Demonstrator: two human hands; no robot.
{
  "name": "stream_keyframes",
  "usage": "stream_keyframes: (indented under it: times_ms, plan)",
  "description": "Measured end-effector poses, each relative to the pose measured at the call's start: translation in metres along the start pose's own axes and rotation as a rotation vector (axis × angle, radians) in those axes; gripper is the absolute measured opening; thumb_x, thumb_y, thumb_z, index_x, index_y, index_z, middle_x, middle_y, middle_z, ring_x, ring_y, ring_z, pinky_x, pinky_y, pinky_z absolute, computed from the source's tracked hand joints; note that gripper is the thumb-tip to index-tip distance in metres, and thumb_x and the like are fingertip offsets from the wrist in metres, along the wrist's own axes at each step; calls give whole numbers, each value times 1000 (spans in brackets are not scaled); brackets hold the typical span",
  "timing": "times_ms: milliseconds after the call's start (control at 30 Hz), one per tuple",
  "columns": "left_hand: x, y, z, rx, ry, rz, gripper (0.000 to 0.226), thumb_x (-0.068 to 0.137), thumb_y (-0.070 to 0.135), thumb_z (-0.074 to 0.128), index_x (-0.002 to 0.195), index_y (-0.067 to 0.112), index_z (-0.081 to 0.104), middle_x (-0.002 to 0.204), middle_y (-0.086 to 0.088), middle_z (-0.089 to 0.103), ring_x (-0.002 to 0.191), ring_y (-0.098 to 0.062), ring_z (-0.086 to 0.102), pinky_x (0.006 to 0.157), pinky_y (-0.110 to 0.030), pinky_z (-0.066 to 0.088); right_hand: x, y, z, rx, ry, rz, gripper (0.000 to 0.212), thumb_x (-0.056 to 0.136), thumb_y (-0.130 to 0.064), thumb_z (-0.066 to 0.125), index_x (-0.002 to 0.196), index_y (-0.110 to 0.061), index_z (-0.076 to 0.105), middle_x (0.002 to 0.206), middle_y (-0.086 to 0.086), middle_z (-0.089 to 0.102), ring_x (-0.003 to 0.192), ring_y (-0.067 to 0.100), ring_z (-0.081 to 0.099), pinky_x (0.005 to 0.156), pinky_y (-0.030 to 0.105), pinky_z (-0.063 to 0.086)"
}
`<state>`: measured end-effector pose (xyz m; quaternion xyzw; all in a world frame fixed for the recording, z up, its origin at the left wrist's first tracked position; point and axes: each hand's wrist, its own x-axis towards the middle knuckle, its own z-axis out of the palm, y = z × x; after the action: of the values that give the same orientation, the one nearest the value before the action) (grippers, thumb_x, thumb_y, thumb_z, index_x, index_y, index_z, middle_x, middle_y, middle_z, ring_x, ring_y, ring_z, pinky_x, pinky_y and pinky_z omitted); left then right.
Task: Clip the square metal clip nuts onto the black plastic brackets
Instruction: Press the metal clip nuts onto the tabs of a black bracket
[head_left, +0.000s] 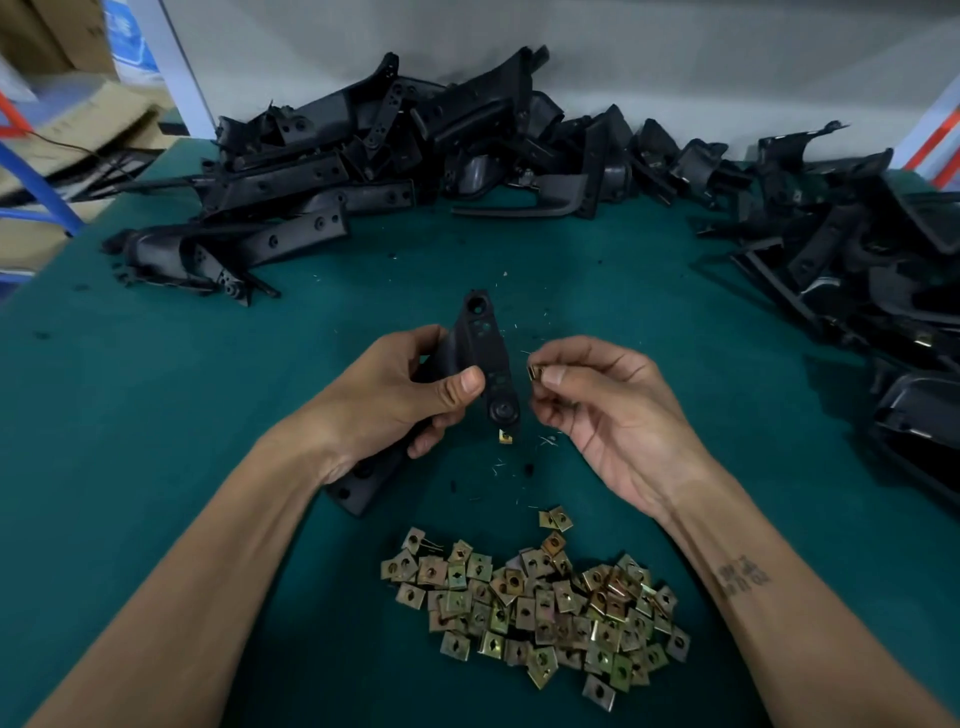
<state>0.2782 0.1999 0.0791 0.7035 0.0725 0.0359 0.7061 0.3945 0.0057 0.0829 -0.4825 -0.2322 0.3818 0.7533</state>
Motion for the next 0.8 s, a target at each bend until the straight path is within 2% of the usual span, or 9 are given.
stream_keyframes:
  times_ms: [200, 300, 400, 533, 800]
  plan:
    - [1, 0, 5, 54, 85, 0, 44, 82, 40, 73, 106, 6, 58, 62, -9, 48, 42, -18, 40, 41, -27, 38, -1, 3, 5, -201, 33, -73, 14, 82, -2, 74, 89, -11, 80, 84, 17, 74, 68, 23, 69, 63, 26, 57]
    - [1, 0, 5, 61, 108, -2, 46, 81, 40, 74, 107, 6, 59, 61, -10, 47, 42, -18, 41, 40, -27, 38, -2, 3, 7, -236, 30, -101, 12, 82, -6, 77, 92, -12, 81, 86, 15, 76, 71, 22, 70, 65, 26, 57]
    - [1, -1, 6, 50, 130, -14, 46, 79, 40, 75, 107, 7, 59, 60, -10, 45, 42, -16, 41, 40, -26, 38, -2, 3, 7, -220, 77, -111, 19, 87, 5, 69, 93, -11, 80, 88, 16, 76, 74, 22, 72, 67, 26, 58]
    - [2, -3, 6, 29, 133, -17, 44, 78, 42, 77, 103, 11, 60, 60, -8, 45, 42, -15, 41, 40, -25, 38, -2, 0, 7, -220, 117, -110, 21, 87, 8, 69, 99, -8, 75, 84, 16, 75, 72, 24, 72, 66, 27, 58]
    - [3, -5, 4, 60, 136, -7, 49, 77, 46, 80, 106, 11, 61, 58, -7, 47, 43, -16, 42, 41, -25, 39, -3, -3, 11, -269, 117, -147, 24, 85, 9, 72, 80, -14, 76, 80, 13, 75, 72, 22, 73, 66, 24, 58]
